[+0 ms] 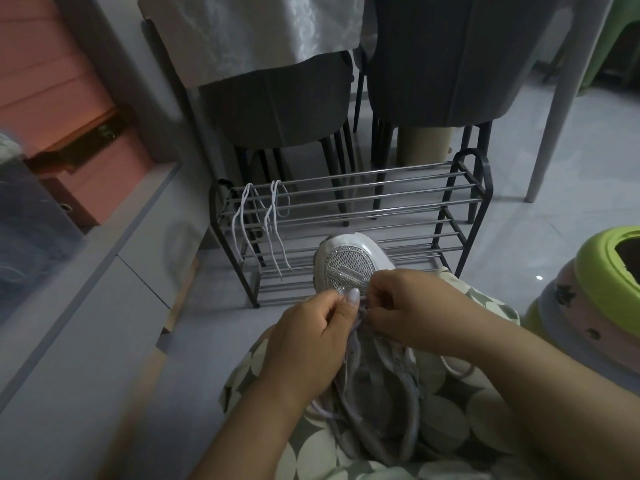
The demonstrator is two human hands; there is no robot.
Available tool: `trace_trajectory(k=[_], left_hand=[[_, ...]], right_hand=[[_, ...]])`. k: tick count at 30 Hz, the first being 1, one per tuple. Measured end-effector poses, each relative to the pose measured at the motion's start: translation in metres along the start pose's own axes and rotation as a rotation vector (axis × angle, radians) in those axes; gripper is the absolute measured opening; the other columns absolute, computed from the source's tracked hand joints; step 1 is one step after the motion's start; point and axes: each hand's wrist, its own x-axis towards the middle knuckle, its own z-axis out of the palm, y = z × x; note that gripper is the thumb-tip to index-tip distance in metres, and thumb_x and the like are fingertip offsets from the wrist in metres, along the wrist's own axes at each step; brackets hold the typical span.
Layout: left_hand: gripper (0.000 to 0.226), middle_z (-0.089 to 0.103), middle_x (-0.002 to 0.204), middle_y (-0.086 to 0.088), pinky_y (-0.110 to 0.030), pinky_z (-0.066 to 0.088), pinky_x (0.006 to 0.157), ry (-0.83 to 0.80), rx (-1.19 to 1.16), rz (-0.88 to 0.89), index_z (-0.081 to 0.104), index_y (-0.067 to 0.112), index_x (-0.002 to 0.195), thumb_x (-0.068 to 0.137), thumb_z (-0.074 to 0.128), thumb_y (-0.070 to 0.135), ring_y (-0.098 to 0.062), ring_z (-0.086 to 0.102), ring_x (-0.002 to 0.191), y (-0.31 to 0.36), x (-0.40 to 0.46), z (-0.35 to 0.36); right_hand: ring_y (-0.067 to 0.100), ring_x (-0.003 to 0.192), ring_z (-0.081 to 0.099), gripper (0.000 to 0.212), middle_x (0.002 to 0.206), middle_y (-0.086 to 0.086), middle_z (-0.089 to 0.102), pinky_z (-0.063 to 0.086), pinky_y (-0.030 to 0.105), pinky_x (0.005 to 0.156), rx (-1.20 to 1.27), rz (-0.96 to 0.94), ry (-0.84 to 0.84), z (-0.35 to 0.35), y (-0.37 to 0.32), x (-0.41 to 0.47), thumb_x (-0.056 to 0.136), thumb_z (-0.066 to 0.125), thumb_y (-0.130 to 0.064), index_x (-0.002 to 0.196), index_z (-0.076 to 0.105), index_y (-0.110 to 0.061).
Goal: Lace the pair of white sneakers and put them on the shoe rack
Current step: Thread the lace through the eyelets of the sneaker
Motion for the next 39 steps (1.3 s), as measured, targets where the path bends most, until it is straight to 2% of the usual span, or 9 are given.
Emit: trace_trajectory(k=[7, 14, 18, 23, 27, 29, 33, 36, 39], left_hand=[[0.057, 0.036, 0.049, 0.010, -0.032, 0.034, 0.055, -0.110, -0.108, -0.051, 0.040, 0.026, 0.056, 0.083, 0.034, 0.076, -0.007, 0.036, 0.051, -0.002, 0.006, -0.006], [0.071, 0.036, 0.057, 0.000, -0.034, 0.032, 0.061, -0.188, -0.205, -0.131, 0.035, 0.014, 0.059, 0.078, 0.036, 0.082, -0.014, 0.036, 0.054, 0.000, 0.009, -0.014], [0.070, 0.039, 0.057, -0.003, -0.035, 0.032, 0.067, -0.306, -0.567, -0.186, 0.040, 0.014, 0.057, 0.069, 0.053, 0.081, -0.017, 0.039, 0.058, -0.009, 0.011, -0.013], [0.051, 0.051, 0.059, -0.005, -0.023, 0.048, 0.058, -0.307, -1.033, -0.244, 0.048, 0.014, 0.052, 0.081, 0.055, 0.056, -0.016, 0.052, 0.056, -0.018, 0.008, -0.011], [0.056, 0.055, 0.078, -0.018, -0.040, 0.052, 0.078, -0.214, -1.326, -0.279, 0.048, 0.007, 0.050, 0.069, 0.076, 0.052, -0.029, 0.059, 0.081, -0.027, 0.010, -0.014], [0.054, 0.056, 0.066, -0.017, -0.044, 0.053, 0.084, -0.145, -1.379, -0.289, 0.048, 0.009, 0.047, 0.058, 0.085, 0.048, -0.031, 0.062, 0.078, -0.029, 0.010, -0.014], [0.048, 0.039, 0.043, -0.001, -0.034, 0.056, 0.063, -0.024, -1.512, -0.301, 0.047, 0.012, 0.048, 0.052, 0.088, 0.037, -0.015, 0.046, 0.042, -0.028, 0.008, -0.020], [0.037, 0.032, 0.039, 0.006, -0.017, 0.033, 0.037, 0.027, -1.567, -0.345, 0.048, 0.013, 0.052, 0.063, 0.078, 0.033, -0.006, 0.029, 0.031, -0.029, 0.009, -0.025], [0.029, 0.028, 0.038, 0.006, -0.014, 0.016, 0.034, 0.108, -1.361, -0.361, 0.047, 0.010, 0.058, 0.078, 0.065, 0.022, -0.003, 0.023, 0.028, -0.026, 0.009, -0.024]], right_hand=[[0.007, 0.053, 0.037, 0.021, 0.059, -0.005, 0.045, 0.035, 0.023, 0.054, 0.106, -0.016, -0.168, -0.011, 0.009, 0.002, 0.080, 0.058, -0.024, 0.063, 0.046, -0.020], [0.007, 0.049, 0.040, 0.025, 0.052, -0.008, 0.045, 0.036, 0.024, 0.051, 0.396, 0.068, -0.089, -0.006, 0.020, 0.002, 0.072, 0.066, -0.011, 0.056, 0.049, -0.019], [0.011, 0.051, 0.040, 0.027, 0.053, -0.003, 0.045, 0.036, 0.025, 0.053, 0.513, 0.076, -0.064, -0.006, 0.027, 0.001, 0.072, 0.065, -0.006, 0.053, 0.049, -0.019], [0.017, 0.056, 0.055, 0.019, 0.060, 0.008, 0.055, 0.049, 0.024, 0.058, 0.790, 0.126, 0.003, 0.001, 0.035, 0.003, 0.076, 0.063, 0.007, 0.065, 0.058, -0.007], [0.018, 0.059, 0.063, 0.020, 0.063, 0.013, 0.058, 0.050, 0.020, 0.053, 1.114, 0.167, -0.020, 0.004, 0.045, 0.006, 0.078, 0.058, 0.017, 0.070, 0.054, -0.002], [0.015, 0.055, 0.060, 0.022, 0.060, 0.010, 0.059, 0.048, 0.020, 0.050, 1.246, 0.154, -0.076, 0.005, 0.047, 0.007, 0.078, 0.059, 0.012, 0.067, 0.055, -0.007], [0.015, 0.050, 0.047, 0.015, 0.052, 0.002, 0.048, 0.043, 0.025, 0.053, 1.551, 0.131, -0.121, 0.000, 0.057, 0.006, 0.065, 0.060, 0.001, 0.065, 0.055, -0.013], [0.019, 0.053, 0.046, 0.035, 0.046, 0.000, 0.042, 0.041, 0.031, 0.064, 1.666, 0.092, -0.025, -0.003, 0.068, 0.007, 0.044, 0.082, -0.005, 0.065, 0.055, -0.015], [0.020, 0.054, 0.056, 0.045, 0.048, 0.002, 0.045, 0.054, 0.031, 0.060, 1.741, 0.051, 0.041, -0.003, 0.074, 0.007, 0.036, 0.090, -0.013, 0.065, 0.056, -0.014]])
